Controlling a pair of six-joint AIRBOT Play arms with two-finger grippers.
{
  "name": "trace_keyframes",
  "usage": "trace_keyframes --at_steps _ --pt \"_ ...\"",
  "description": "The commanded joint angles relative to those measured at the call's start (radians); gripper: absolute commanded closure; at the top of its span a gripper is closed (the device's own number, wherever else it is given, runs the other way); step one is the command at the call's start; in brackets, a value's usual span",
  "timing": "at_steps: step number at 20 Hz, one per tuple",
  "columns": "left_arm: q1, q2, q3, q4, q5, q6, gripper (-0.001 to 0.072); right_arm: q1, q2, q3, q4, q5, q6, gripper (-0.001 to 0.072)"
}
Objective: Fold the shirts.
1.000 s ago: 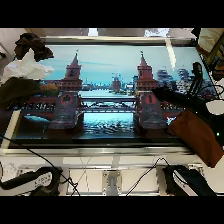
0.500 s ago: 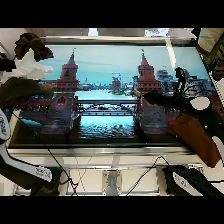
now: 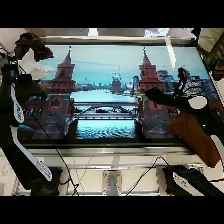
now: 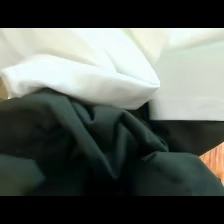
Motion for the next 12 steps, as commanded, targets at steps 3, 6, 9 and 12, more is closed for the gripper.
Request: trace_keyframes --at_steps 3,6,9,12 --pt "-0.002 -0.011 0.012 -0.312 -0.008 0.050 0.0692 0.000 -0.001 -0.001 0.001 -0.043 0.013 0.0327" --pt "-0.027 0.032 0.012 -0.924 -0.085 0.289 0.0692 0.000 -0.001 -0.001 0.000 -0.043 0.012 0.0326" --pt "-0.130 0.084 0.012 -1.326 -0.243 0.428 0.0693 0.000 -0.001 -0.001 -0.019 -0.043 0.009 0.0327" --pt "-0.303 0.126 0.012 -1.387 -0.404 0.424 0.0693 0.000 -0.001 -0.001 -0.070 -0.042 0.007 0.0327"
